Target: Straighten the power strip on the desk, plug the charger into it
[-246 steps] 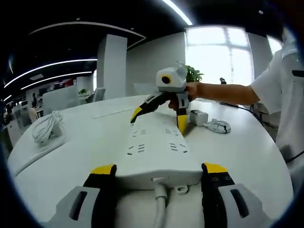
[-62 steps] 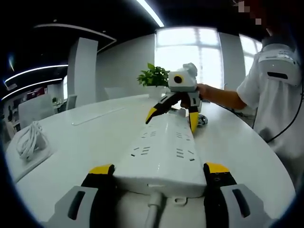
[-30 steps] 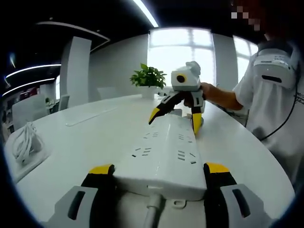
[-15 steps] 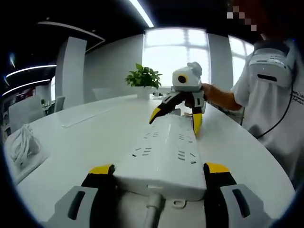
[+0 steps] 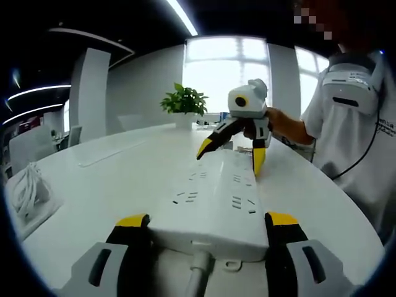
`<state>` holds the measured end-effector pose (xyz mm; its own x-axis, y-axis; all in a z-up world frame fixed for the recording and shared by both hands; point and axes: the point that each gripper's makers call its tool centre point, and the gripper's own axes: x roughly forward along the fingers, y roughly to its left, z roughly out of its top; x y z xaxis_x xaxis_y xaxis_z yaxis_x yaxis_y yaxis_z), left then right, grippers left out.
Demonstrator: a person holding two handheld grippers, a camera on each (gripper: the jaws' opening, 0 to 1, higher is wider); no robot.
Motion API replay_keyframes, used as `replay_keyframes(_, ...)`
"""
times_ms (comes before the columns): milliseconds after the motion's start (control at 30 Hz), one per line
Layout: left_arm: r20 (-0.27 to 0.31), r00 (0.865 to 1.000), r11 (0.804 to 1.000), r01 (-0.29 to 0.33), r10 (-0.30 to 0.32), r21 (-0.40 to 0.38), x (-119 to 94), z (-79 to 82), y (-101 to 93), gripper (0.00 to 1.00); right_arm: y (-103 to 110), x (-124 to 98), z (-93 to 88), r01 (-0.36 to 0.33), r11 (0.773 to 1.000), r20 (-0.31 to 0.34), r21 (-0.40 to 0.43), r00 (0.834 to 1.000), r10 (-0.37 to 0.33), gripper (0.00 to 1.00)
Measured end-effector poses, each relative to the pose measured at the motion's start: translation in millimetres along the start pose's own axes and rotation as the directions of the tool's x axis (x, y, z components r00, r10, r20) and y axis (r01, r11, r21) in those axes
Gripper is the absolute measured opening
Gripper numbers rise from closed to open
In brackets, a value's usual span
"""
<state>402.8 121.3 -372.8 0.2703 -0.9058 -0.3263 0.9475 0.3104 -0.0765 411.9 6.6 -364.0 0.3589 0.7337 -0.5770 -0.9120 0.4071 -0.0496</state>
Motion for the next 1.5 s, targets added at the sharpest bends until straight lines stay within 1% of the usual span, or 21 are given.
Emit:
replay_keyframes(167,-0.002,1.000,1.000,0.014,-0.014,0.003,0,-0.4,0.2,0.76,2,-1,-0.5,0.020,1.000,0.027,0.010,0.999,-0.020,0.70)
replay_keyframes(467,-0.002,1.000,1.000,0.030,-0.030,0.007,-1,-0.4,0.3,0.76,4,-1,-0.2,0.045,0.999,0.045,0.022,0.998,-0.046,0.71)
replay_keyframes(633,0.001,1.000,1.000,0.029,-0.029,0.009,0,-0.1,-0.4,0.76,2,-4,0.8,0.023,1.000,0.060,0.020,0.998,-0.025,0.70)
replay_keyframes(667,0.003,1.000,1.000,0.028,-0.028,0.009,0,0.0,-0.4,0.75,2,-9,3.4,0.003,0.999,0.078,0.040,0.997,-0.006,0.68)
replay_keyframes(700,0.004,1.000,1.000,0.027,-0.027,0.009,0,0.1,-0.5,0.75,1,-18,9.4,-0.014,0.997,0.109,0.078,0.994,0.006,0.64)
replay_keyframes(733,0.005,1.000,1.000,0.025,-0.025,0.009,0,0.2,-0.6,0.75,-5,-32,17.0,-0.013,0.995,0.154,0.099,0.988,-0.002,0.59)
replay_keyframes(767,0.006,1.000,1.000,0.024,-0.024,0.009,0,0.3,-0.6,0.75,-10,-42,21.7,-0.006,0.995,0.187,0.103,0.982,-0.013,0.56)
replay_keyframes(800,0.007,1.000,1.000,0.023,-0.023,0.009,0,0.3,-0.7,0.75,-19,-57,26.8,0.012,0.994,0.226,0.109,0.973,-0.037,0.58)
replay_keyframes(833,0.007,1.000,1.000,0.022,-0.022,0.009,0,0.4,-0.8,0.75,-30,-71,27.7,0.046,0.993,0.249,0.113,0.966,-0.073,0.60)
replay_keyframes(900,0.008,1.000,1.000,0.021,-0.021,0.009,0,0.4,-1.0,0.75,-50,-95,19.4,0.119,0.987,0.258,0.110,0.955,-0.144,0.60)
replay_keyframes(933,0.007,1.000,1.000,0.018,-0.019,0.008,0,0.4,-1.1,0.75,-61,-105,6.0,0.168,0.981,0.233,0.097,0.954,-0.187,0.57)
replay_keyframes(967,0.007,1.000,1.000,0.017,-0.017,0.007,0,0.2,-1.1,0.75,-65,-108,-1.2,0.186,0.978,0.221,0.092,0.954,-0.202,0.55)
replay_keyframes(1000,0.007,1.000,1.000,0.012,-0.012,0.007,0,0.1,-1.2,0.75,-73,-111,-13.4,0.220,0.969,0.209,0.116,0.948,-0.240,0.54)
replay_keyframes(1033,0.006,1.000,1.000,0.008,-0.009,0.006,0,-0.1,-1.2,0.75,-77,-111,-18.7,0.230,0.962,0.215,0.150,0.942,-0.259,0.55)
replay_keyframes(1133,0.005,1.000,1.000,0.002,-0.002,0.009,0,-0.3,-1.3,0.75,-75,-104,-25.8,0.198,0.961,0.249,0.194,0.937,-0.243,0.55)
replay_keyframes(1167,0.005,1.000,1.000,0.002,-0.002,0.009,0,-0.3,-1.1,0.75,-73,-99,-28.8,0.194,0.963,0.244,0.187,0.940,-0.237,0.55)
replay_keyframes(1200,0.005,1.000,1.000,0.002,-0.002,0.009,0,-0.3,-1.1,0.75,-72,-94,-33.7,0.194,0.967,0.222,0.165,0.948,-0.228,0.55)
replay_keyframes(1233,0.005,1.000,1.000,0.001,-0.001,0.009,0,-0.4,-0.7,0.75,-73,-93,-35.8,0.205,0.967,0.213,0.154,0.948,-0.235,0.55)
replay_keyframes(1300,0.004,1.000,1.000,-0.002,0.002,0.010,-1,-0.6,-0.7,0.75,-75,-90,-36.7,0.219,0.967,0.217,0.131,0.945,-0.243,0.54)
replay_keyframes(1367,0.003,1.000,1.000,-0.005,0.005,0.012,-1,-0.9,-0.4,0.75,-77,-90,-32.3,0.206,0.966,0.254,0.159,0.937,-0.242,0.52)
replay_keyframes(1500,0.000,1.000,1.000,-0.010,0.010,0.017,-1,-1.3,0.0,0.75,-81,-86,-35.4,0.211,0.964,0.250,0.160,0.937,-0.246,0.50)
